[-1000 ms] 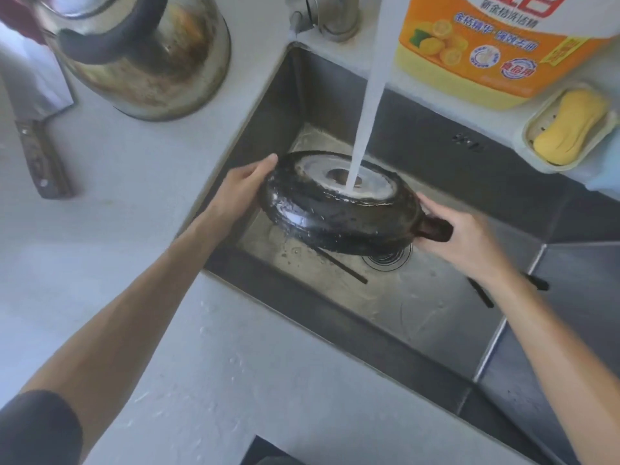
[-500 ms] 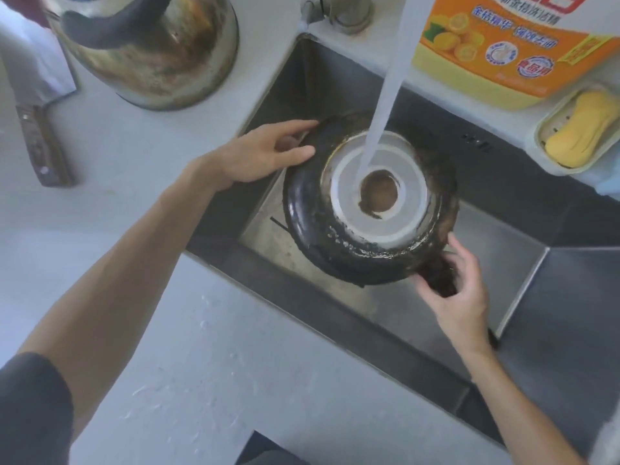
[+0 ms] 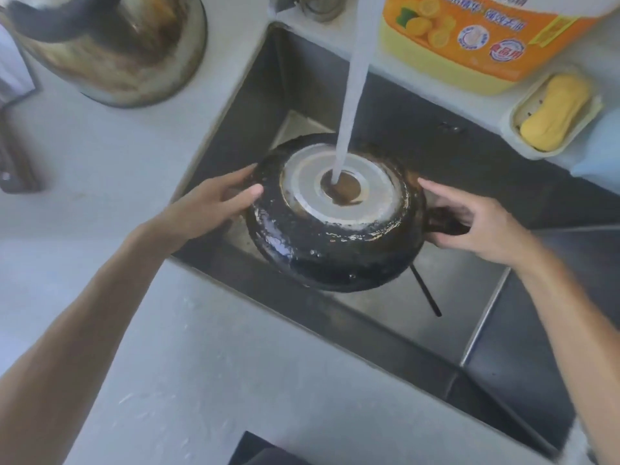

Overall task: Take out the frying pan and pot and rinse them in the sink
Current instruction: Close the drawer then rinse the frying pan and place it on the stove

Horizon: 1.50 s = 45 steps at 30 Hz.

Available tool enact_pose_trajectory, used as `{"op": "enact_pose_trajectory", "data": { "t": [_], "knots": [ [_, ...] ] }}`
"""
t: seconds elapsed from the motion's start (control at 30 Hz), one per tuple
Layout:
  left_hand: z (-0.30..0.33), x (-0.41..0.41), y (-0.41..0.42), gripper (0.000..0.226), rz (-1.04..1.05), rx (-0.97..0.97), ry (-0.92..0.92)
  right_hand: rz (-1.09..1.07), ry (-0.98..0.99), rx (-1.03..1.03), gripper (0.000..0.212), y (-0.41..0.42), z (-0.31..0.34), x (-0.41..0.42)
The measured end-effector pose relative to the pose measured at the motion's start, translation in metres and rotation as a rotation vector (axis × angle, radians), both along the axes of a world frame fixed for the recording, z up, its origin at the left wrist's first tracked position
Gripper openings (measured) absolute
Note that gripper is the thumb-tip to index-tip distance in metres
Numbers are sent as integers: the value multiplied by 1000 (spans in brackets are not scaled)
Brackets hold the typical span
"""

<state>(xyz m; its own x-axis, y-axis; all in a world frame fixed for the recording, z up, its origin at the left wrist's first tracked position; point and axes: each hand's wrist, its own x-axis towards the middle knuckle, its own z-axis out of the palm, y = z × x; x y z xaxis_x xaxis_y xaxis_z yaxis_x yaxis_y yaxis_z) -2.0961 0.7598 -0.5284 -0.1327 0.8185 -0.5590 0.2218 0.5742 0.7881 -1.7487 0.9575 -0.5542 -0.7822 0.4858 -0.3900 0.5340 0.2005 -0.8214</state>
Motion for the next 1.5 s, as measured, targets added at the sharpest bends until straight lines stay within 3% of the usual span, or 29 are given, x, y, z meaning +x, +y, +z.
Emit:
{"op": "enact_pose_trajectory", "data": {
  "t": [0.13,0.27,0.4,0.57,0.67,0.87,1.0,1.1,1.2,1.3,1.4,1.5],
  "knots": [
    [19,-4,26,67,233,150,97,-133,63,-137,79,-37,-30,-14],
    [31,-9,58,55,145,279,133,-408,131,-77,75,-89,-48,-26],
    [23,-15,69,47,31,270,10,-548,170,117,72,-124,-43,-24],
    [-2,-19,47,46,-54,149,-38,-429,146,417,66,-107,-15,3],
    [-23,-12,25,54,-35,20,-140,-186,45,584,51,-71,22,14],
    [-47,21,-6,36,75,-101,-373,132,-264,333,71,1,64,3],
    [-36,23,1,35,331,-4,-243,86,-254,82,89,4,37,-7],
    [-15,15,16,43,333,158,-75,13,-221,-33,102,-17,1,-12],
    [10,13,37,48,146,302,85,-91,-195,13,99,-51,-29,-19],
    [20,14,54,48,90,346,89,-282,-143,28,98,-85,-41,-21],
    [13,8,57,44,106,320,74,-389,-84,117,97,-108,-36,-16],
    [-2,3,49,43,85,232,84,-385,-16,341,100,-114,-23,-4]
  ]
}}
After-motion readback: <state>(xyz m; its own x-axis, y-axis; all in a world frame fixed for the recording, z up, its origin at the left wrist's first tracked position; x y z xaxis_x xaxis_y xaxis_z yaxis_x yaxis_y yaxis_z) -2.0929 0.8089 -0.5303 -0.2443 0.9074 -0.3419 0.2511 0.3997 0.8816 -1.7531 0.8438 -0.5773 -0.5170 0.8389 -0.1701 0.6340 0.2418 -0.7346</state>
